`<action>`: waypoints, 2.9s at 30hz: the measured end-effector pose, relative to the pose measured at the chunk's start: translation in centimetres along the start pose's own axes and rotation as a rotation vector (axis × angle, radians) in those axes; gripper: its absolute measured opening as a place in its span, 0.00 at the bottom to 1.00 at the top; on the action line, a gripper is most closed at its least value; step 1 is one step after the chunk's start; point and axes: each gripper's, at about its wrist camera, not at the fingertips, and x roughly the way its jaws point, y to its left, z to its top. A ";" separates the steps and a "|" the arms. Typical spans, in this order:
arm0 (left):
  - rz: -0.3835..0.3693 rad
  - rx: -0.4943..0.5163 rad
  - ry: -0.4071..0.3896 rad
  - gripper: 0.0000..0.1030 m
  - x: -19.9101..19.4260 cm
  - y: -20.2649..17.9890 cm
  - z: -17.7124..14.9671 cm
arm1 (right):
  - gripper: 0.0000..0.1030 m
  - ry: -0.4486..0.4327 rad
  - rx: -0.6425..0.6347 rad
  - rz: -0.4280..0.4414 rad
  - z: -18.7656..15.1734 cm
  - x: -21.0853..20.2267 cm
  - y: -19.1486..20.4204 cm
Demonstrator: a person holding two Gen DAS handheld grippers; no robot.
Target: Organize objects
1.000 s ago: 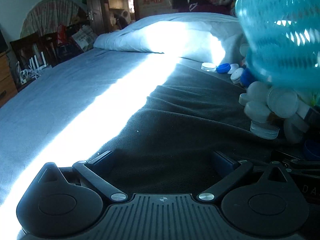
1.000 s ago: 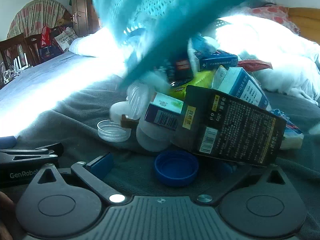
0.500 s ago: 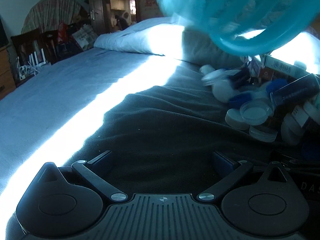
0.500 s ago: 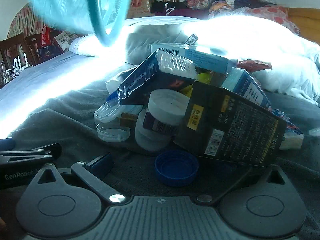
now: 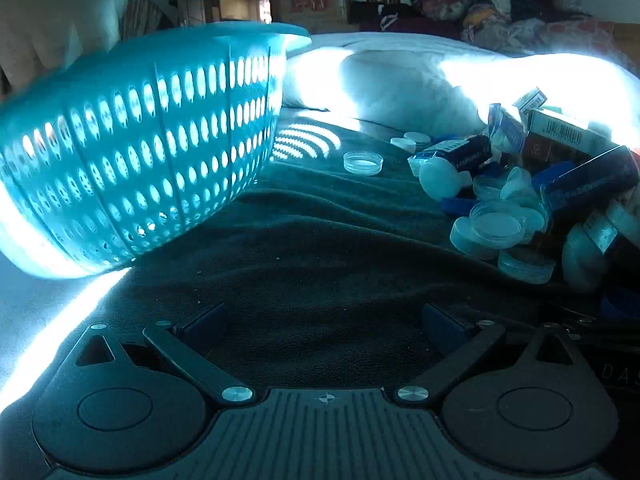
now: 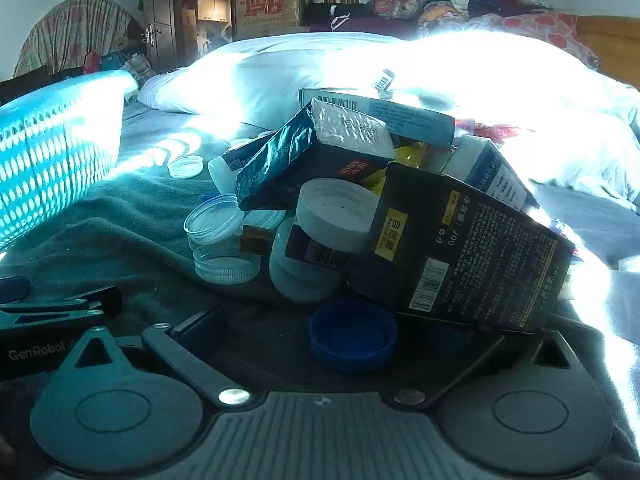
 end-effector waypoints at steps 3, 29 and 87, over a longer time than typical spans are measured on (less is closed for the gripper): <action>-0.001 0.000 0.002 1.00 -0.1 0.1 0.0 | 1.00 0.000 0.000 0.000 0.1 -0.1 0.0; -0.128 -0.049 0.062 1.00 -2.5 0.9 2.9 | 0.87 0.055 -0.183 0.228 1.7 -2.8 -1.9; -0.317 -0.147 0.005 1.00 -0.7 -4.1 6.4 | 0.78 -0.055 -0.024 0.480 0.6 -10.1 -15.3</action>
